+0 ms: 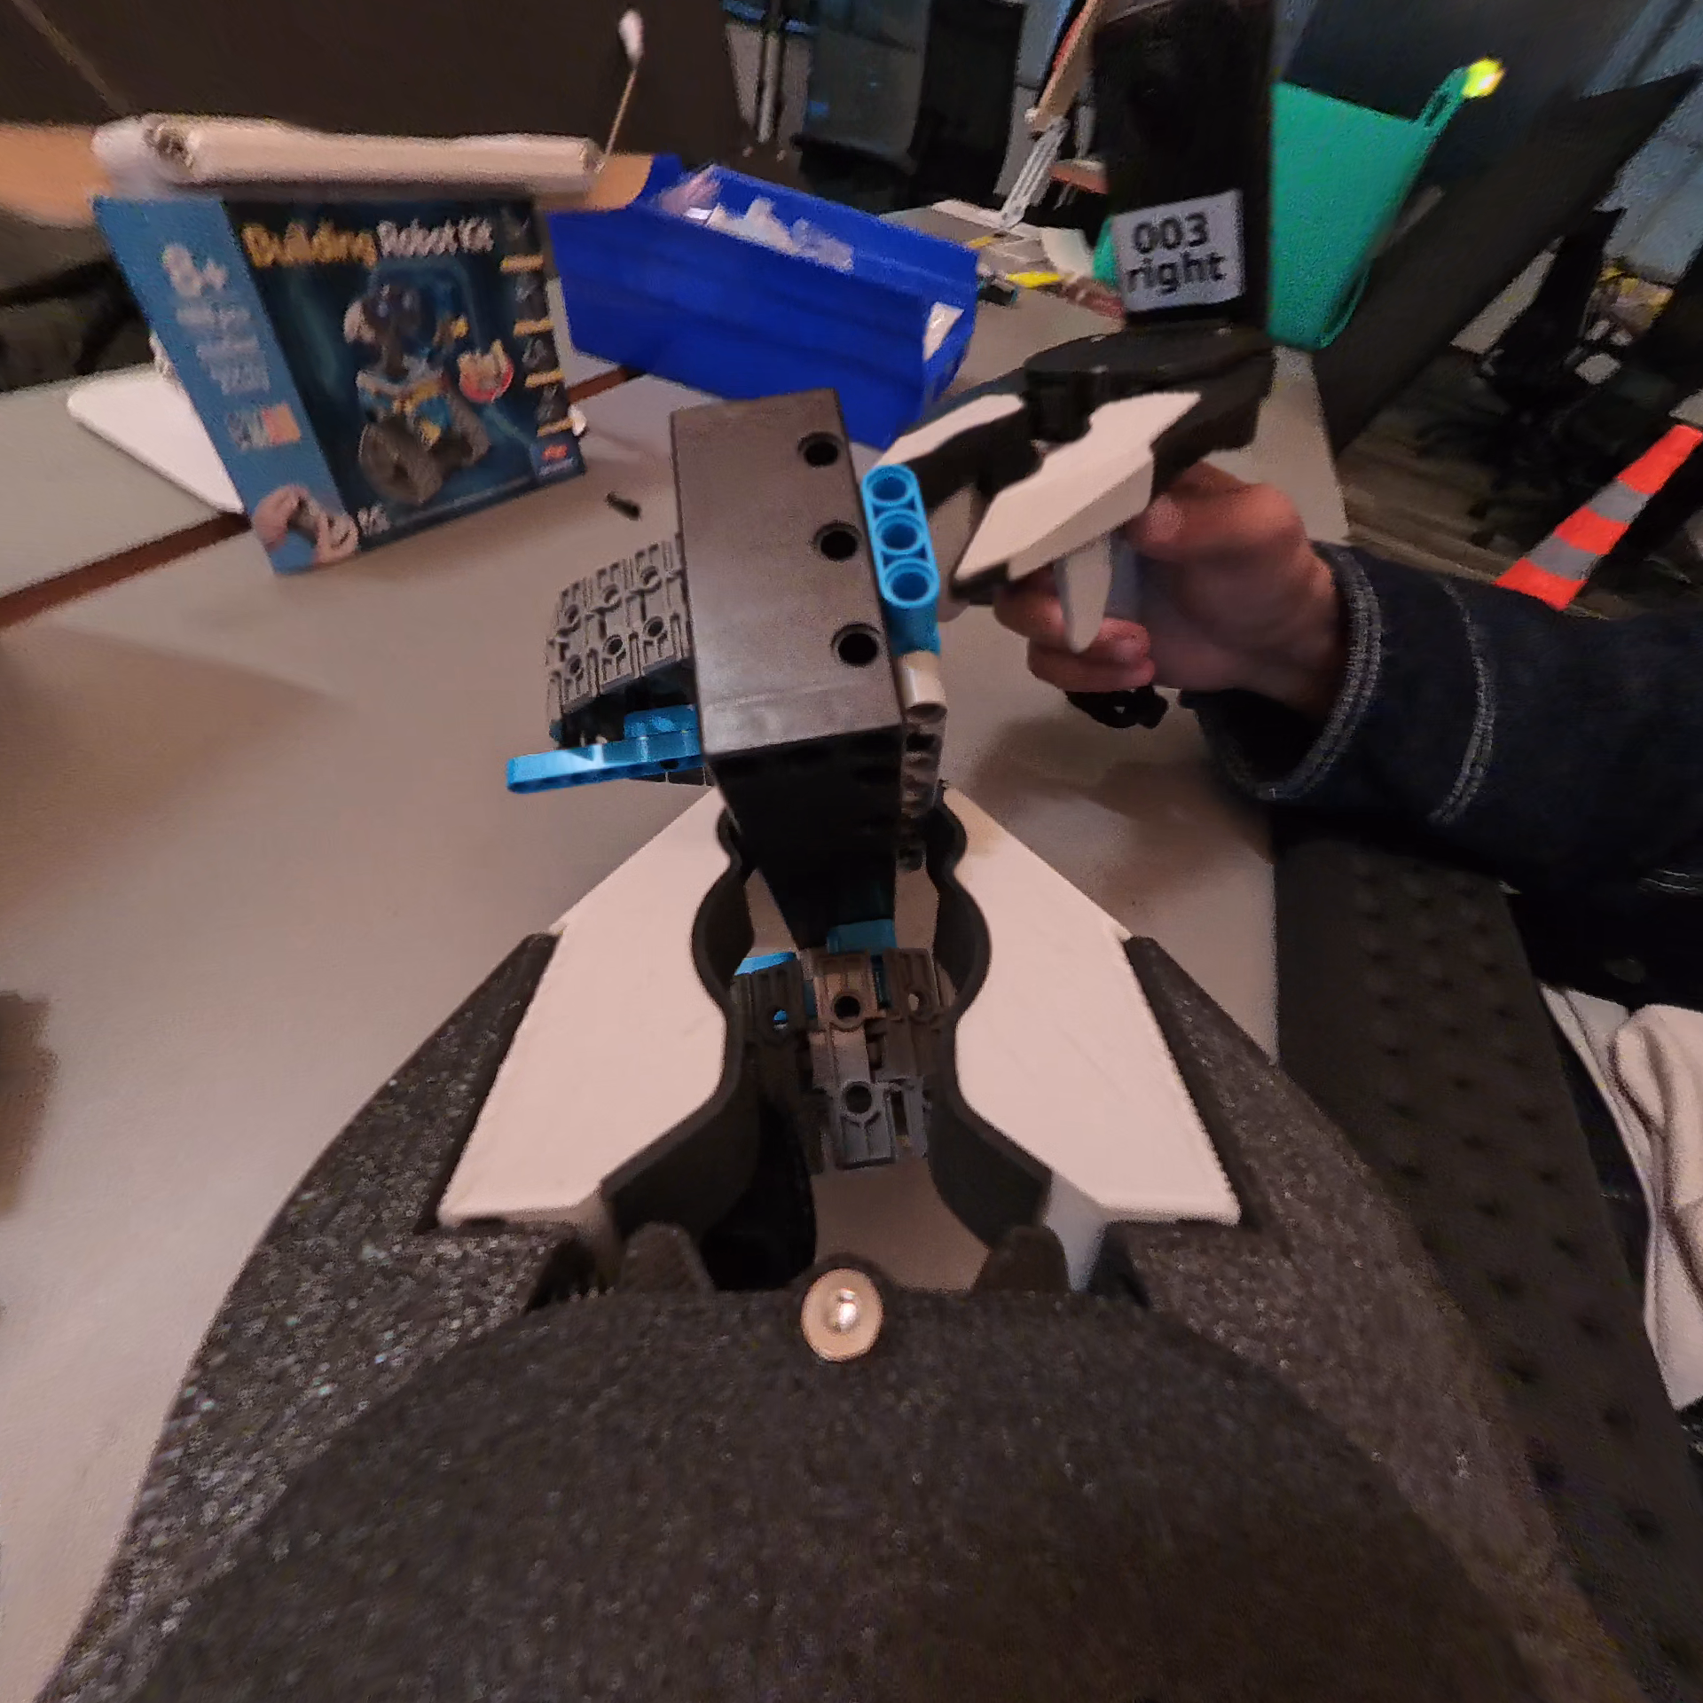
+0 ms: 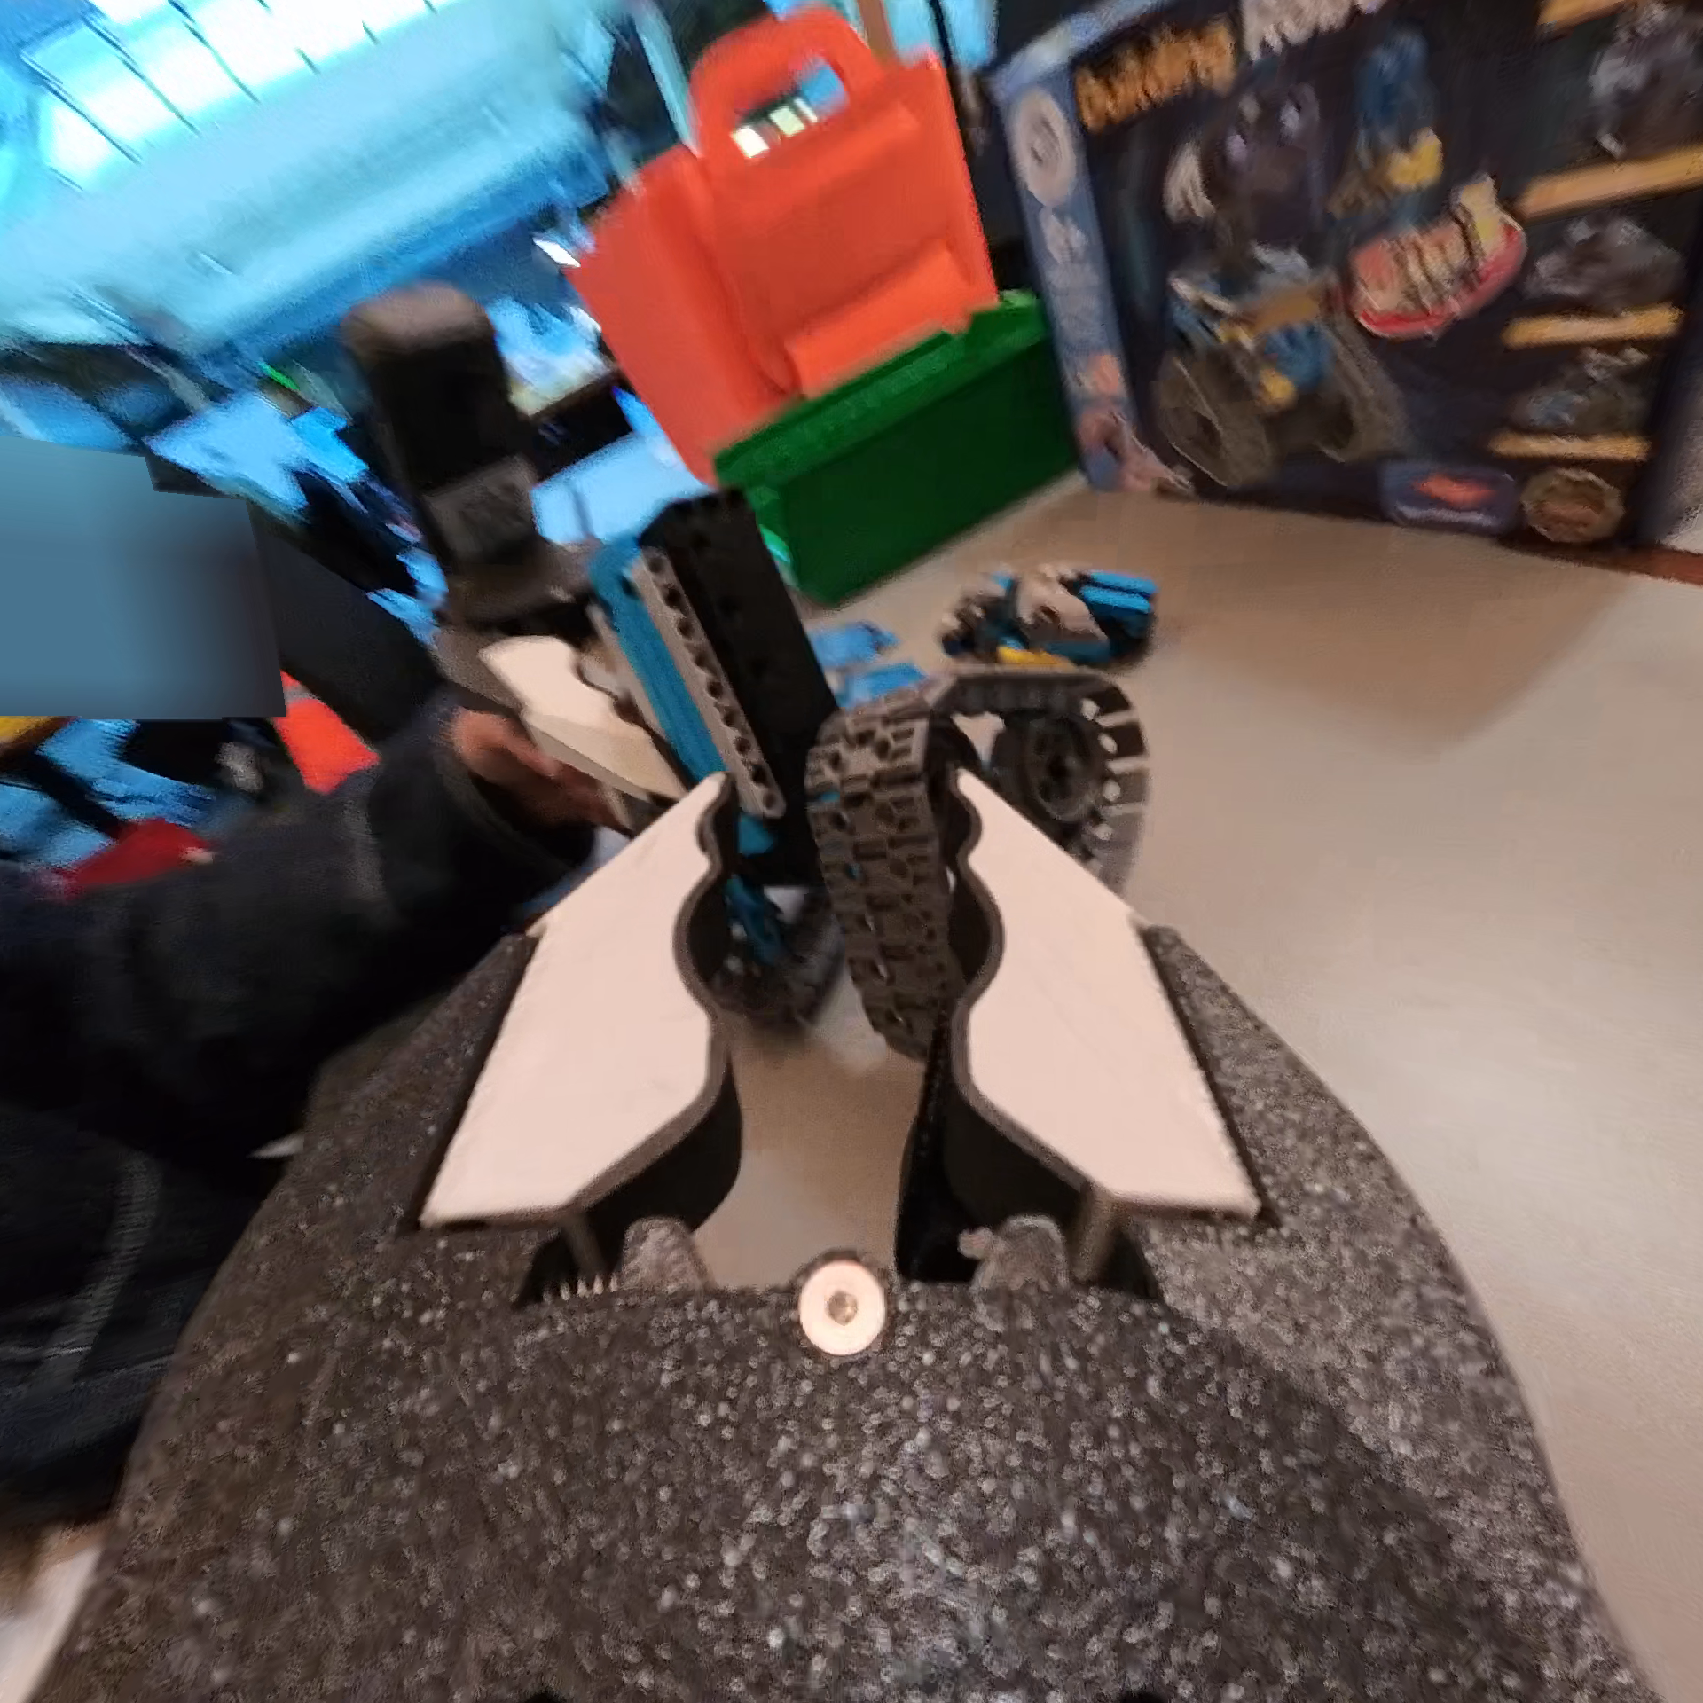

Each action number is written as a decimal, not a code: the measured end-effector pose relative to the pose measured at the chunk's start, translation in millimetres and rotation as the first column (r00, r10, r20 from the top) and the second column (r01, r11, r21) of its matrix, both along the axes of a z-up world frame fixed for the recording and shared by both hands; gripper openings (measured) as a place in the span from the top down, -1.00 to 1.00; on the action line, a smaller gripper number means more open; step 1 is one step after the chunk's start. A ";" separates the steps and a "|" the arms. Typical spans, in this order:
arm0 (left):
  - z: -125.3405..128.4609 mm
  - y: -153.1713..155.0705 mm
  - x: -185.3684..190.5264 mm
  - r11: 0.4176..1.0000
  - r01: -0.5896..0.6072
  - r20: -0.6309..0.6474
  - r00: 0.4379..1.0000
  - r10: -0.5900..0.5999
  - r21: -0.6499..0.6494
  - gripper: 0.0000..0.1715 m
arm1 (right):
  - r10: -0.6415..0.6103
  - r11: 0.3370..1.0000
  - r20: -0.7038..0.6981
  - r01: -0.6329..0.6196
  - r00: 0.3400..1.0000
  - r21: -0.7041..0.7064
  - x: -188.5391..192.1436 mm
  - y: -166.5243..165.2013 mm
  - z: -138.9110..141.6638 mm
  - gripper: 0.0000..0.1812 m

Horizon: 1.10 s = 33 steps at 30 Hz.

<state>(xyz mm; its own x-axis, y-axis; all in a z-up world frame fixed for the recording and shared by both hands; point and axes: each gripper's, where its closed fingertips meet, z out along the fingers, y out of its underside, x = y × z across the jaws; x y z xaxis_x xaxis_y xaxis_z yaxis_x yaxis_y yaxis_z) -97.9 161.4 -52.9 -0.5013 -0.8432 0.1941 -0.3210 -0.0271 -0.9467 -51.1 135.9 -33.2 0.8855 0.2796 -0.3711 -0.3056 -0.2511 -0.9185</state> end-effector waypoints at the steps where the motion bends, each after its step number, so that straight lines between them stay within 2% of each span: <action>1: 4.5 -4.2 -2.1 1.000 0.024 0.023 0.999 -0.023 -0.012 0.61 | 0.023 0.999 -0.044 -0.022 0.999 0.041 -2.4 -3.4 10.0 0.54; 4: 15.7 -15.5 -5.9 0.998 0.062 0.117 0.991 -0.064 0.021 0.61 | 0.057 0.984 -0.077 -0.043 0.995 0.171 -7.4 -15.5 40.0 0.53; 7: 23.7 -18.0 -2.6 0.992 0.002 0.222 0.975 -0.029 0.123 0.61 | -0.024 0.951 0.079 -0.002 0.997 0.310 -13.3 -29.8 68.1 0.58; 9: 28.6 -19.7 -1.4 0.983 -0.041 0.285 0.958 -0.011 0.176 0.61 | -0.074 0.929 0.204 -0.007 0.976 0.369 -25.0 -35.0 77.1 0.68; 12: 28.5 -21.2 3.6 0.964 -0.106 0.321 0.947 0.024 0.242 0.60 | -0.064 0.948 0.308 -0.039 0.949 0.317 -41.5 -27.7 64.4 0.69; 19: 13.0 -24.5 15.5 0.867 -0.226 0.347 0.936 0.066 0.445 0.60 | -0.073 0.964 0.393 -0.037 0.916 0.265 -56.0 -17.2 52.8 0.67; 23: 3.9 -14.2 22.3 0.772 -0.306 0.352 0.929 0.115 0.557 0.60 | -0.087 0.968 0.315 0.005 0.945 0.252 -42.3 -16.5 54.0 0.67; 28: -1.4 1.6 27.6 0.673 -0.394 0.359 0.912 0.199 0.626 0.60 | -0.097 0.983 0.243 0.054 0.965 0.177 -25.7 -12.0 42.2 0.68; 30: -4.6 5.9 28.7 0.653 -0.404 0.345 0.911 0.225 0.640 0.59 | -0.122 0.984 0.326 0.072 0.937 0.163 -26.7 -9.8 36.5 0.68; 33: -10.1 9.7 30.3 0.636 -0.416 0.309 0.909 0.279 0.650 0.59 | -0.194 0.978 0.479 0.128 0.856 0.167 -30.5 -4.8 30.2 0.65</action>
<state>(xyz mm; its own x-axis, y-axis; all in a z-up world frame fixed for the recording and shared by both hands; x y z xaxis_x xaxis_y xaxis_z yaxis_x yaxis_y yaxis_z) -67.5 171.1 -63.0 -0.1078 -0.8156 -0.5685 -0.2662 0.5746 -0.7739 -81.6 131.0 -3.0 0.9796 0.1320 0.1514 0.1664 -0.1114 -0.9797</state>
